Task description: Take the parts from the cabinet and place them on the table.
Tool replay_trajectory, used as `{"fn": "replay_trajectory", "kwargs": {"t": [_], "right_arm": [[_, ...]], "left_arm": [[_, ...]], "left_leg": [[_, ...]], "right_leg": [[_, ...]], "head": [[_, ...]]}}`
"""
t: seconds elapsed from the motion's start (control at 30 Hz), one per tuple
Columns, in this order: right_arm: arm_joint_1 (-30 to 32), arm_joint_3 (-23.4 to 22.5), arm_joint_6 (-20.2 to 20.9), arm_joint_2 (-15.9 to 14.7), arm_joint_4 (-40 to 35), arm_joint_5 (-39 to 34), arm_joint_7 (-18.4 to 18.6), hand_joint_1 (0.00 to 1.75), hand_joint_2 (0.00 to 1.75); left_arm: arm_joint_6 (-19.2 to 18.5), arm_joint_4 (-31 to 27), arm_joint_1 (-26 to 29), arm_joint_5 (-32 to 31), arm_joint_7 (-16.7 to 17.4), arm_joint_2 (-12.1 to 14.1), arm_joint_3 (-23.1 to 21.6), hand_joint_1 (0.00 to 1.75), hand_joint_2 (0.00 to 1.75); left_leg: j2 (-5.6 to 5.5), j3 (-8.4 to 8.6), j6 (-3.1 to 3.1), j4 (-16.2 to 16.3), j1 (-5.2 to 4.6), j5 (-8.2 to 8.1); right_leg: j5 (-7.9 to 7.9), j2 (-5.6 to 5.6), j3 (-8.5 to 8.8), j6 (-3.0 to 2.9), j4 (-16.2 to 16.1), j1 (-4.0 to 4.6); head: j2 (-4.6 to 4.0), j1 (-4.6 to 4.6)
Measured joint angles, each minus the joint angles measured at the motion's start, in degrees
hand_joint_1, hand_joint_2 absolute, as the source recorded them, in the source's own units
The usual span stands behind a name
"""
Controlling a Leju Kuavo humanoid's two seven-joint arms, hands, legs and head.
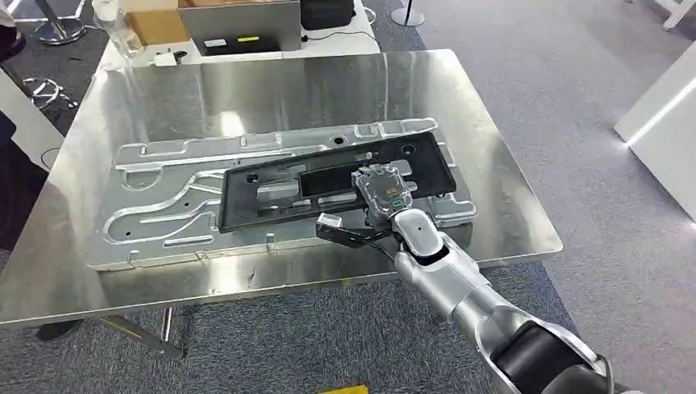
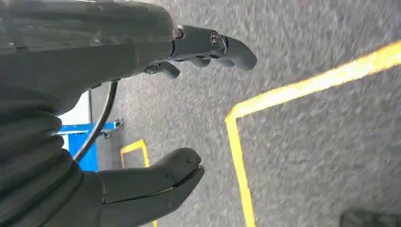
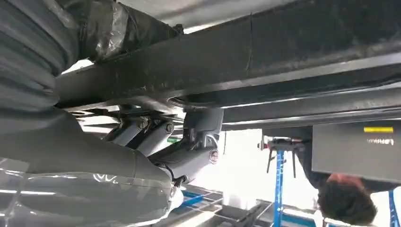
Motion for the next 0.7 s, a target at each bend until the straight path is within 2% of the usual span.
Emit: {"fn": "replay_trajectory", "kwargs": {"t": [0.03, 0.07, 0.1, 0.13, 0.2, 0.23, 0.27, 0.37, 0.4, 0.43, 0.47, 0.53, 0.57, 0.6, 0.63, 0.7], "right_arm": [[0.21, -0.33, -0.17, -0.04, 0.39, -0.28, -0.04, 1.75, 1.75], [0.51, -0.61, -0.3, -0.15, 0.76, -0.5, -0.13, 1.75, 1.75], [0.82, -0.81, -0.41, -0.22, 1.09, -0.66, -0.26, 1.75, 1.75], [1.0, -1.11, -0.57, -0.33, 1.57, -0.83, -0.61, 1.75, 1.75], [1.01, -1.57, -0.94, -0.39, 2.1, -0.83, -0.87, 1.75, 1.75], [1.0, -1.77, -1.27, -0.52, 2.27, -0.85, -0.96, 1.75, 1.75], [0.88, -1.99, -1.53, -0.52, 2.51, -0.92, -0.96, 1.75, 1.75], [0.95, -2.32, -1.64, -0.59, 2.97, -1.33, -0.98, 1.75, 1.75], [0.99, -2.47, -1.7, -0.59, 3.08, -1.42, -0.96, 1.75, 1.75], [0.97, -2.47, -1.75, -0.59, 3.15, -1.51, -0.96, 1.75, 1.75], [0.87, -2.49, -1.88, -0.61, 3.26, -1.53, -1.01, 1.75, 1.75], [0.89, -2.64, -2.03, -0.74, 3.78, -1.77, -1.18, 1.75, 1.75], [0.96, -2.64, -2.14, -0.72, 4.07, -1.77, -1.42, 1.75, 1.75], [1.0, -2.67, -2.29, -0.72, 4.35, -1.77, -1.73, 1.75, 1.75], [1.0, -2.73, -2.51, -0.72, 4.61, -1.77, -1.88, 1.75, 1.75], [0.92, -3.12, -2.84, -0.72, 5.02, -1.77, -2.01, 1.75, 1.75]], "left_arm": [[0.04, 0.0, -0.03, -0.04, 0.0, 0.0, 0.0, 0.0, 1.75], [0.09, 0.0, -0.06, -0.07, 0.0, 0.0, 0.0, 0.0, 1.75], [0.11, 0.0, -0.07, -0.07, -0.07, 0.0, 0.0, 0.0, 1.75], [0.15, 0.0, -0.03, -0.07, -0.07, 0.0, 0.0, 0.0, 1.75], [0.17, 0.0, 0.22, -0.07, -0.07, 0.0, 0.0, 0.0, 1.75], [0.17, 0.0, 0.24, -0.07, -0.07, -0.02, 0.02, 0.0, 1.75], [0.24, 0.0, 0.03, -0.09, -0.07, -0.02, 0.02, 0.0, 1.75], [0.31, 0.0, -0.02, -0.15, -0.09, -0.02, 0.0, 0.0, 1.75], [0.31, 0.0, -0.07, -0.15, -0.09, 0.04, 0.02, 0.0, 1.75], [0.31, 0.0, -0.05, -0.15, -0.07, 0.0, 0.0, 0.0, 1.75], [0.33, 0.0, -0.05, -0.15, -0.09, 0.0, 0.02, 0.0, 1.75], [0.35, 0.0, 0.01, -0.28, -0.02, 0.11, 0.02, 0.0, 1.75], [0.37, 0.0, 0.1, -0.42, 0.04, 0.11, 0.02, 0.0, 1.75], [0.37, 0.0, 0.17, -0.42, 0.07, 0.11, 0.02, 0.0, 1.75], [0.39, 0.0, 0.18, -0.46, 0.09, 0.13, 0.02, 0.0, 1.75], [0.48, 0.0, 0.08, -0.5, 0.07, 0.13, 0.02, 0.0, 1.75]], "left_leg": [[-0.01, 0.11, 0.1, 0.04, -0.01, -0.25], [-0.07, 0.26, 0.06, 0.11, -0.01, -0.48], [-0.14, 0.51, 0.07, 0.15, 0.01, -0.72], [-0.21, 0.95, -0.02, 0.23, 0.01, -1.06], [-0.21, 1.92, -0.4, 0.42, 0.0, -1.76], [-0.19, 2.07, -0.6, 0.4, 0.02, -2.0], [-0.21, 2.01, -0.88, 0.63, -0.33, -2.11], [-0.11, 2.18, -1.75, 0.23, -0.22, -2.06], [-0.07, 2.04, -2.17, 0.48, -0.49, -2.44], [-0.03, 1.69, -2.42, 1.7, -0.3, -3.42], [0.0, 0.47, -2.54, 4.68, -0.21, -5.43], [-0.01, -3.81, -2.88, 14.18, -0.01, -9.82], [-0.01, -5.47, -3.02, 17.65, -0.01, -10.81], [-0.01, -5.95, -3.09, 18.52, 0.01, -10.35], [0.0, -5.1, -3.09, 16.59, 0.07, -8.73], [0.02, -0.32, -2.86, 6.95, 0.16, -3.7]], "right_leg": [[-1.63, -0.04, -3.18, 0.22, 4.99, -0.18], [-1.87, -0.05, -5.42, 0.32, 7.95, -0.27], [-0.47, -0.1, -6.33, 0.4, 8.1, -0.37], [2.55, -0.17, -5.79, 0.4, 5.24, -0.43], [9.58, -0.22, -1.97, -0.05, -5.28, -0.36], [10.31, -0.31, -0.75, -0.5, -8.49, -0.17], [10.08, -0.3, -0.36, -0.73, -9.39, 0.29], [9.73, -0.09, -0.31, -1.33, -9.42, 0.38], [10.09, -0.14, 0.15, -1.84, -10.19, -0.44], [10.18, -0.23, 0.44, -2.03, -10.47, -0.31], [10.17, -0.35, 0.52, -2.43, -10.47, -0.32], [10.03, -0.43, 0.5, -2.67, -10.35, -0.18], [9.99, -0.43, 0.46, -2.72, -10.21, -0.17], [9.87, -0.4, 0.47, -2.76, -10.05, -0.18], [9.73, -0.36, 0.49, -2.73, -9.89, -0.2], [9.36, -0.29, 0.68, -2.42, -9.51, -0.23]], "head": [[0.0, 0.0], [0.0, 0.0], [0.0, 0.0], [0.0, 0.0], [-0.02, 0.0], [0.0, 0.02], [-0.02, 0.02], [0.0, -0.02], [0.0, 0.02], [0.0, 0.0], [0.0, -0.04], [0.0, -0.02], [0.0, -0.02], [0.0, -0.02], [0.0, -0.02], [-0.02, -0.02]]}}
